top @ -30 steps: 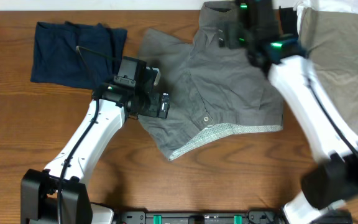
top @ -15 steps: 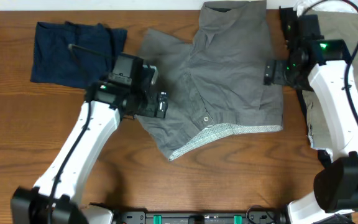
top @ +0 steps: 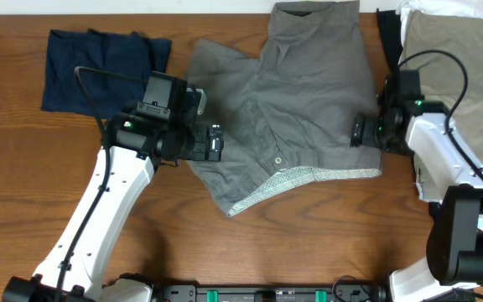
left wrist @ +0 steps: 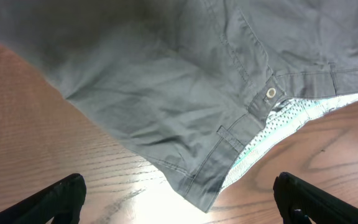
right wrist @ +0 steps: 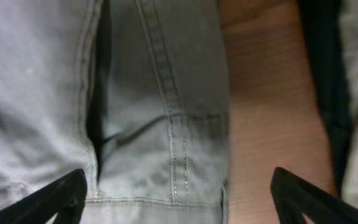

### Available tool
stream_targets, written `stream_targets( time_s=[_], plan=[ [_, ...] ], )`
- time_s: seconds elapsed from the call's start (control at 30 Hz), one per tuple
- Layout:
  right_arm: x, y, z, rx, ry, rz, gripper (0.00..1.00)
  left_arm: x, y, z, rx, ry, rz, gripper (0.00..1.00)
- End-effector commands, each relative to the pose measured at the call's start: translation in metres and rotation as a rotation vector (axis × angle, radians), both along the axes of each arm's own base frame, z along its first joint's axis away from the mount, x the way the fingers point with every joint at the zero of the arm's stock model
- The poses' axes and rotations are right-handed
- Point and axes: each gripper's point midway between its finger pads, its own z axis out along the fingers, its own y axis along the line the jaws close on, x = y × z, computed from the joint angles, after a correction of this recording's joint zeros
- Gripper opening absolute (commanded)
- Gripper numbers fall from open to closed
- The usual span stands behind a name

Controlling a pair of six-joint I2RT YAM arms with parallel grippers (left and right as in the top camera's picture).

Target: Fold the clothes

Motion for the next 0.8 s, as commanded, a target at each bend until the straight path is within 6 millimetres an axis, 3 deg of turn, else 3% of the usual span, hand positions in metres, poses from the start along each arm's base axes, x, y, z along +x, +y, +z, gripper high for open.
stream_targets(
  time_s=[0.0,0.2,0.27,0.37,0.4,0.5,0.63,0.77],
  plan=[
    [-0.012,-0.001,-0.021,0.004,0.018,0.010,0.88,0.002,-0.001,0.003,-0.008,0.003,0.029,0.97],
    [-0.023,-0.005,-0.039,-0.017,0.022,0.003,0.60,0.002,0.000,0.003,-0.007,0.002,0.029,0.97],
    [-0.021,-0.010,-0.039,-0.041,0.013,-0.003,0.45,0.003,-0.001,0.003,-0.008,0.000,0.029,0.97],
    [-0.008,-0.017,-0.035,-0.084,-0.043,-0.015,0.13,0.004,-0.001,0.003,-0.009,-0.005,0.029,0.97],
    [-0.002,-0.019,-0.032,-0.096,-0.071,-0.020,0.08,0.005,-0.001,0.003,-0.010,-0.006,0.029,0.97],
    [0.020,-0.023,-0.023,-0.111,-0.168,-0.019,0.01,0.005,-0.001,0.002,-0.009,-0.002,0.029,0.97],
    [0.044,-0.023,-0.007,-0.088,-0.262,-0.027,0.01,0.006,-0.002,-0.004,-0.004,0.016,0.029,0.97],
    [0.062,-0.027,0.022,-0.089,-0.287,-0.015,0.01,0.008,-0.002,-0.014,0.005,0.043,0.029,0.97]
  ],
)
